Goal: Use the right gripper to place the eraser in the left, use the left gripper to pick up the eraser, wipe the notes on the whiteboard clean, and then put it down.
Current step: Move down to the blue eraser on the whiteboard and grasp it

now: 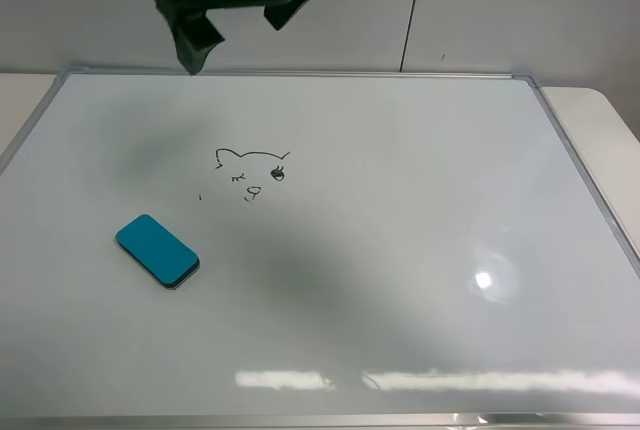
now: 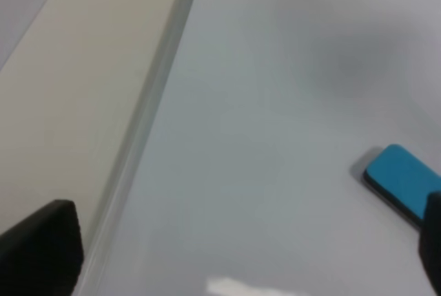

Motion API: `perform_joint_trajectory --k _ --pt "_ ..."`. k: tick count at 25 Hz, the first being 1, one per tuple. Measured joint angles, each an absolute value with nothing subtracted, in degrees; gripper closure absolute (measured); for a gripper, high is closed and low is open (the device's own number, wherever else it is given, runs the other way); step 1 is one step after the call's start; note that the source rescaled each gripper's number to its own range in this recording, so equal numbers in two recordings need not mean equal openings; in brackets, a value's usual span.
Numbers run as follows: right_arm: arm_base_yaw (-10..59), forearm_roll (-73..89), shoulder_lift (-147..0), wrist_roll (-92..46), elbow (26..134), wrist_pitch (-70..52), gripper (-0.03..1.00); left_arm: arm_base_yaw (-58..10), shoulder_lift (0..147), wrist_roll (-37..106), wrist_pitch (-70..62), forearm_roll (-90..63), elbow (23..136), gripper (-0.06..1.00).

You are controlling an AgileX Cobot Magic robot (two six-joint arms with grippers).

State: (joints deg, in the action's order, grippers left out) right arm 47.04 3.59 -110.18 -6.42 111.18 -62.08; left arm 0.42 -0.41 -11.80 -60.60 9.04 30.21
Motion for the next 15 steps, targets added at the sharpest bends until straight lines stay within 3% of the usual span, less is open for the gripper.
perform_joint_trajectory --k 8,15 --pt "36.8 9.7 -94.9 -12.0 104.8 -64.5 -0.03 0.4 -0.4 -11.8 -60.6 9.0 30.2 -0.04" --pt "30.5 9.3 -73.2 -12.0 90.0 -60.0 -0.03 0.4 -0.4 -11.8 -60.6 9.0 30.2 -0.04"
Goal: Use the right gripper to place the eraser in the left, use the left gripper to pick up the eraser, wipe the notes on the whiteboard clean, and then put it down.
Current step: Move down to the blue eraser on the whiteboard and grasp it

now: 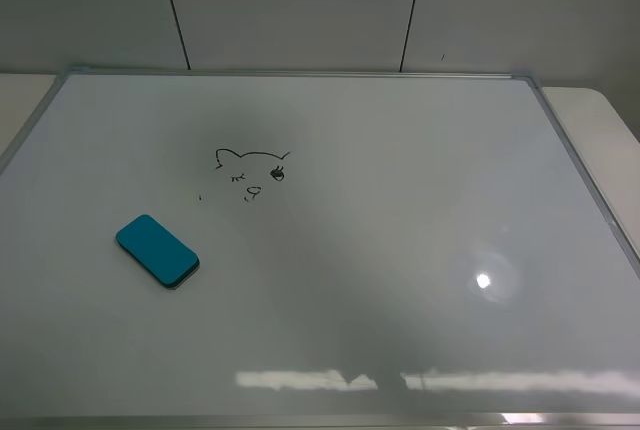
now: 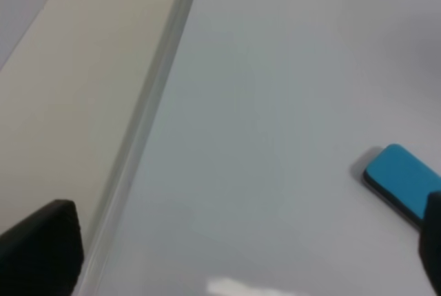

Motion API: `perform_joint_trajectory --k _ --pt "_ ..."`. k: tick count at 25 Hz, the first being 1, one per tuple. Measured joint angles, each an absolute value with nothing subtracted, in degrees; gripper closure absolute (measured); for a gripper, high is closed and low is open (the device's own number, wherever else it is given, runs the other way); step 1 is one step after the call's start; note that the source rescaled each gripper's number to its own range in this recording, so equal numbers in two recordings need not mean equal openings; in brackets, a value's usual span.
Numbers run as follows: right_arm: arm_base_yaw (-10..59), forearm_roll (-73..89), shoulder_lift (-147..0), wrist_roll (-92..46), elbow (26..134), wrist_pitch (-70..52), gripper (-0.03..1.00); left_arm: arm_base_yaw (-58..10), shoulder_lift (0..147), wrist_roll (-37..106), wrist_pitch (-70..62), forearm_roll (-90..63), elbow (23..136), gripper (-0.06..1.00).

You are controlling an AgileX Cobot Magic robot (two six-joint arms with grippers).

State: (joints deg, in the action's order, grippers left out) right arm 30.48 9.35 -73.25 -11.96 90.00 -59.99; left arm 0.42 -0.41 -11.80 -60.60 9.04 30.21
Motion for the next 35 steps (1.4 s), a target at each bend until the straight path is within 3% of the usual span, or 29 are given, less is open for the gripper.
perform_joint_trajectory --k 11,23,26,35 --pt "28.7 -5.2 -38.9 0.4 67.0 -60.1 -0.03 0.4 -0.4 -11.8 -60.6 9.0 30.2 -0.04" --pt "28.5 -5.1 -10.5 4.0 38.3 -58.3 -0.03 0.4 -0.4 -11.8 -60.6 9.0 30.2 -0.04" --pt "25.4 -5.0 -6.9 4.1 33.8 -58.6 -0.03 0.4 -0.4 -11.8 -60.6 9.0 30.2 -0.04" --pt "7.0 -2.8 -3.3 0.4 29.3 -61.1 -0.03 0.4 -0.4 -11.8 -60.6 9.0 30.2 -0.04"
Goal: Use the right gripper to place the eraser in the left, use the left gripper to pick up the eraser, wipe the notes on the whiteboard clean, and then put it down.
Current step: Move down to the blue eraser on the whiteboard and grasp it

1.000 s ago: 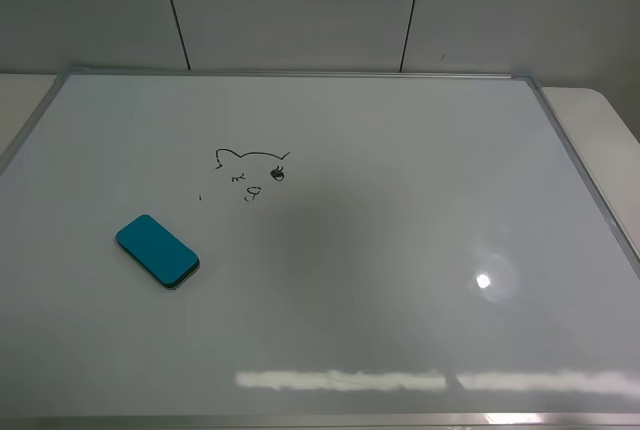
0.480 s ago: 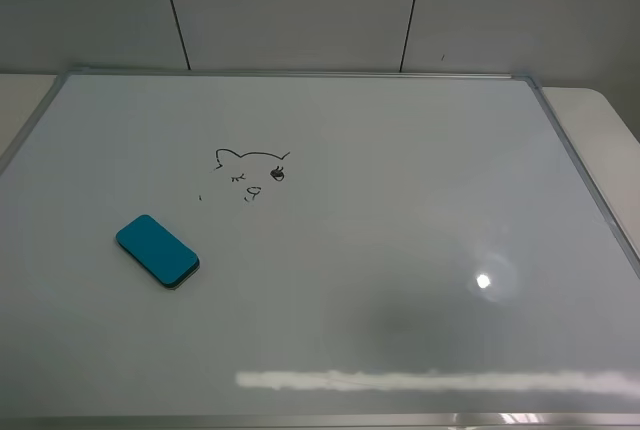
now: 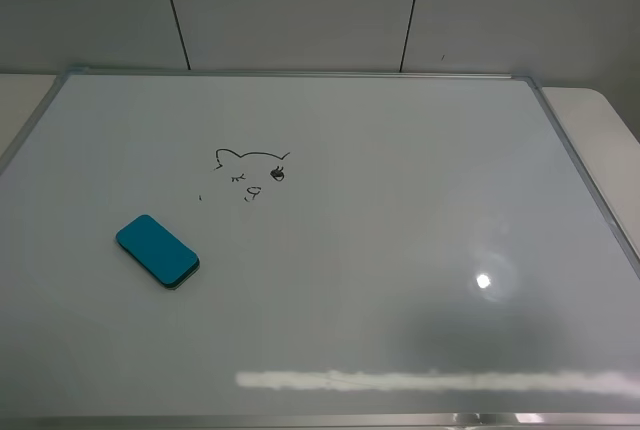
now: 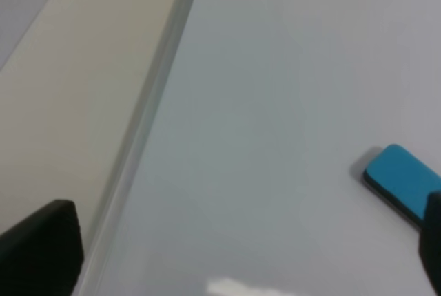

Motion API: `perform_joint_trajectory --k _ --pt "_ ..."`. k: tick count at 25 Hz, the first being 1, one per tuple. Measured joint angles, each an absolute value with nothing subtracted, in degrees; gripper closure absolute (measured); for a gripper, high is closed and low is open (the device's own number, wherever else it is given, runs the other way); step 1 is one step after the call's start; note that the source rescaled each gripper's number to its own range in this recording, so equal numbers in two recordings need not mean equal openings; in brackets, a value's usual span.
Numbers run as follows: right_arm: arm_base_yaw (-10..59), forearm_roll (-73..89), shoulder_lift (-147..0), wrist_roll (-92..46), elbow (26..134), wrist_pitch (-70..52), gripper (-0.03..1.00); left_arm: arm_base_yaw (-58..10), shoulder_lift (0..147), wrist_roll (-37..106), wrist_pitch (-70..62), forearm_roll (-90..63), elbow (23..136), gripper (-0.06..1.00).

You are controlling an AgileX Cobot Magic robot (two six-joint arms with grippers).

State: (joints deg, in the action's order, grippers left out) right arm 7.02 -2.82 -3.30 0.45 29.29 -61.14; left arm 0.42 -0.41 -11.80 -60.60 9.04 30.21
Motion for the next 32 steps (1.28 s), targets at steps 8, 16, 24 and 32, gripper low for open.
perform_joint_trajectory --k 8,16,24,32 --pt "5.8 -3.7 0.1 -1.1 29.2 -61.0 -0.03 0.4 -0.4 -11.8 -60.6 9.0 30.2 -0.04" --pt "3.2 -3.5 0.1 -1.1 29.2 -61.0 -0.03 0.4 -0.4 -11.8 -60.6 9.2 30.2 -0.04" --pt "2.4 -3.4 0.1 -1.1 29.2 -61.0 -0.03 0.4 -0.4 -11.8 -60.6 9.2 30.2 -0.04" --pt "0.8 -3.3 0.1 -1.0 29.2 -61.0 -0.03 0.4 -0.4 -11.8 -60.6 9.2 30.2 -0.04"
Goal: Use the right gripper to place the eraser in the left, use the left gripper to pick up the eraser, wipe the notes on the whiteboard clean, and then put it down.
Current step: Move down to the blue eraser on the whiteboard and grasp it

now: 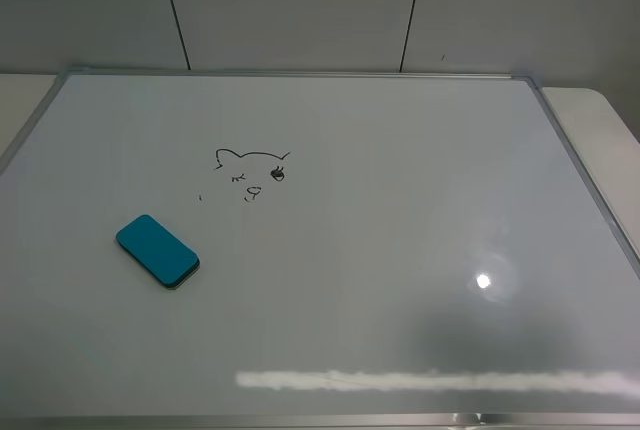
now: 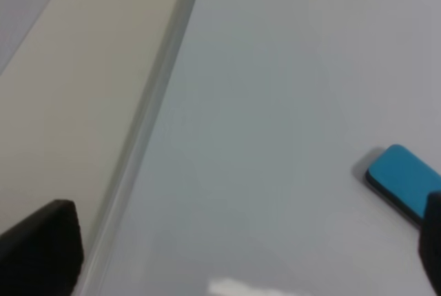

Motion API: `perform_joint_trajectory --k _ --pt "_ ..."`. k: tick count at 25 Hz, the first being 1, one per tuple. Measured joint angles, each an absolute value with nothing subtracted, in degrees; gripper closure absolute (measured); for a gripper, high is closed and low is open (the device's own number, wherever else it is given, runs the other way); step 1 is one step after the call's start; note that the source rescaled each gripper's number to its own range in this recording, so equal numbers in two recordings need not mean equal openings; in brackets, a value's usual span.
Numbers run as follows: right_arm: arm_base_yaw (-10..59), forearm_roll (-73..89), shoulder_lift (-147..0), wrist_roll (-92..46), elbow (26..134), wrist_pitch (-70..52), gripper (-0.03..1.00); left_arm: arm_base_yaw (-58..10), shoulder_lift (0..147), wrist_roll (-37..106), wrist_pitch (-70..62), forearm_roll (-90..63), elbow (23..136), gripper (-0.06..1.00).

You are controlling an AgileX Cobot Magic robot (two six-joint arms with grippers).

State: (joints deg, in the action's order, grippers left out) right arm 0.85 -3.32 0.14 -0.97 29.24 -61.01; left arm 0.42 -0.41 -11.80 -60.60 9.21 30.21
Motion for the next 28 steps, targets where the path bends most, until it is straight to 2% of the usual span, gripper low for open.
perform_joint_trajectory --k 28 --pt "0.8 -3.3 0.1 0.0 29.2 -61.0 -0.03 0.4 -0.4 -11.8 -60.6 9.3 30.2 -0.04"
